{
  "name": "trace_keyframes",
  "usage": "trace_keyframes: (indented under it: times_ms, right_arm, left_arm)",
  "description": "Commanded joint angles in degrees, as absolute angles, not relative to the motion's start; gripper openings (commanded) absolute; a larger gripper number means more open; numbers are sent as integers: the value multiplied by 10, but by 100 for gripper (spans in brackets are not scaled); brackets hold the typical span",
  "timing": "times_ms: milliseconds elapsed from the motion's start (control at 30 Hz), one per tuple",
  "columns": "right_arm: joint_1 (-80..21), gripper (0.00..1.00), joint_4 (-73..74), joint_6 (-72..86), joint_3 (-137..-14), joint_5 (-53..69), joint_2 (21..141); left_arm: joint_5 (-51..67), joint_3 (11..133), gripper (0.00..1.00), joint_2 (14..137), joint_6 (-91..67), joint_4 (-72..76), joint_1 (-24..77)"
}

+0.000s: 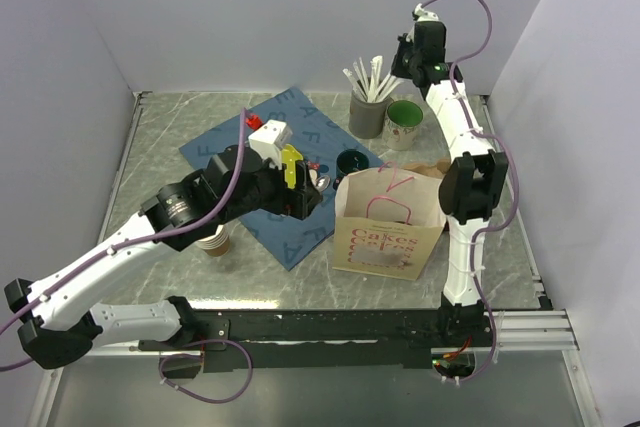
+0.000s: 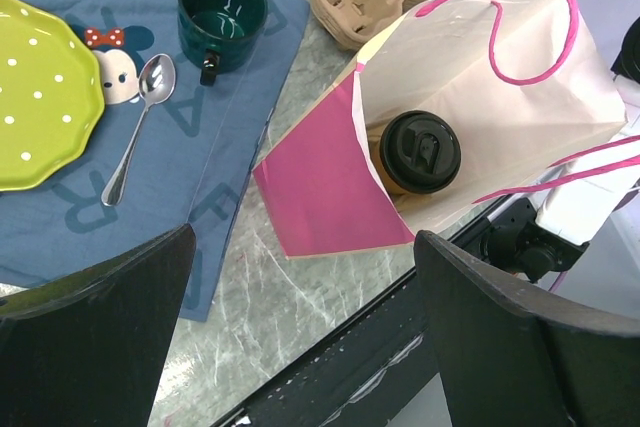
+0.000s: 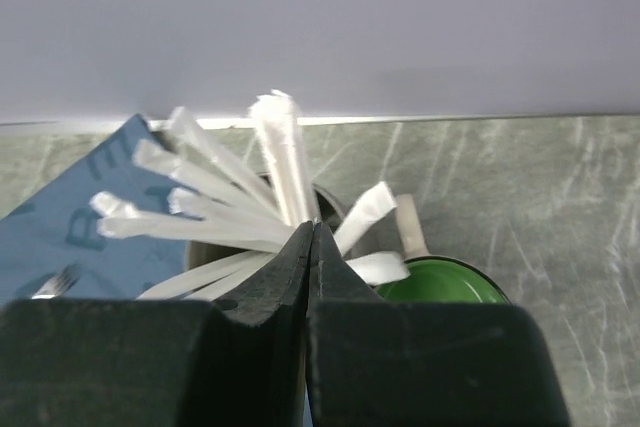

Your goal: Pack the takeout coffee

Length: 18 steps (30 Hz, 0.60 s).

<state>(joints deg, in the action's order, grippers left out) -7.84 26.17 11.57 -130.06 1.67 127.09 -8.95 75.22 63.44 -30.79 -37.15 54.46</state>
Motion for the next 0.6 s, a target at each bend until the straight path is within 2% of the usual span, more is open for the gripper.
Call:
trace_keyframes:
  times_ms: [0,167,567]
  right_arm:
    - [-75,0,231,113,-1315,70,1197]
    - [-76,0,221,107,-1305,84,1166]
    - [-76,0,298,89,-1368,88,1100]
  left_arm:
    - [-102,751,97,611,-300,-345,542]
    - [-95,742,97,599,-287,-338,543]
    - [-101,774,97,606,-248,-334,543]
